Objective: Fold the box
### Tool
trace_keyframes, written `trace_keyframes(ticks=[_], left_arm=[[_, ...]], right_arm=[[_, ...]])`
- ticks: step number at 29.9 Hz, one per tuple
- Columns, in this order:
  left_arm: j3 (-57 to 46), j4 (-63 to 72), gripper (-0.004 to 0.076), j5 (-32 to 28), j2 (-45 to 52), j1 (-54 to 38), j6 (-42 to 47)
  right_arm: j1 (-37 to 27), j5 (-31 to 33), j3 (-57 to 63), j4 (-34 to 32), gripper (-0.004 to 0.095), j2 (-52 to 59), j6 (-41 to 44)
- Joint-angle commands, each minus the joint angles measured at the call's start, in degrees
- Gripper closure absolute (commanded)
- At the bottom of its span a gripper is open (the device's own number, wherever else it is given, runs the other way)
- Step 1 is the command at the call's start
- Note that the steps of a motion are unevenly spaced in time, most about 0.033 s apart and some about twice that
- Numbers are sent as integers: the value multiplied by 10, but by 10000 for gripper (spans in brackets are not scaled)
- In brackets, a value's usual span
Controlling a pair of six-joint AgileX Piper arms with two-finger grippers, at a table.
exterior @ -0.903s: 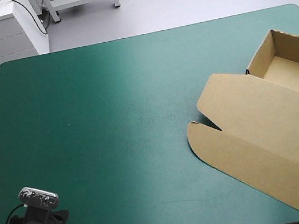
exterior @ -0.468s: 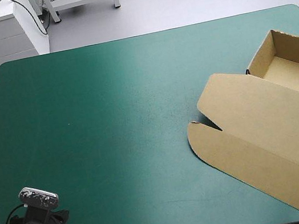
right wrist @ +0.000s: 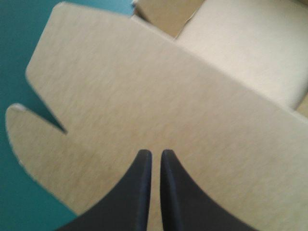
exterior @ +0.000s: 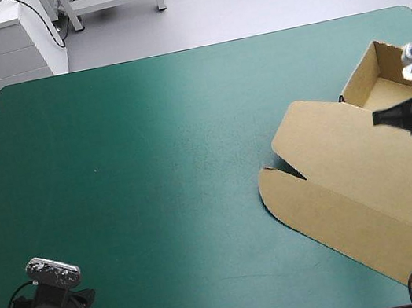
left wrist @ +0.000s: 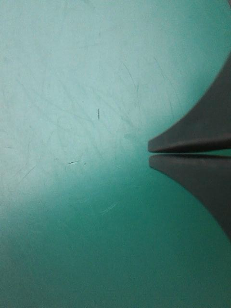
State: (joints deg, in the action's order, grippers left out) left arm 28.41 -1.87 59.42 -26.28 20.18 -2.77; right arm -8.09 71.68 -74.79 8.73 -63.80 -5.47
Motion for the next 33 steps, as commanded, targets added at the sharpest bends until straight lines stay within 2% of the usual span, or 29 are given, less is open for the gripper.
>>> trace_keyframes(ticks=[1,5,15,24,33], left_arm=[[15,1,731,-25,-3,1,3],[15,1,731,-25,-3,1,3],[15,3,731,-25,-3,1,3],[15,4,731,-15,-3,1,4],[15,4,731,-15,-3,1,4]], right_arm=[[43,-37,77,24,861,77,-2],[60,-74,181,19,861,164,-3],[60,-90,369,15,884,369,-34],[60,-103,428,11,886,487,-34],[60,-115,447,11,886,504,-33]])
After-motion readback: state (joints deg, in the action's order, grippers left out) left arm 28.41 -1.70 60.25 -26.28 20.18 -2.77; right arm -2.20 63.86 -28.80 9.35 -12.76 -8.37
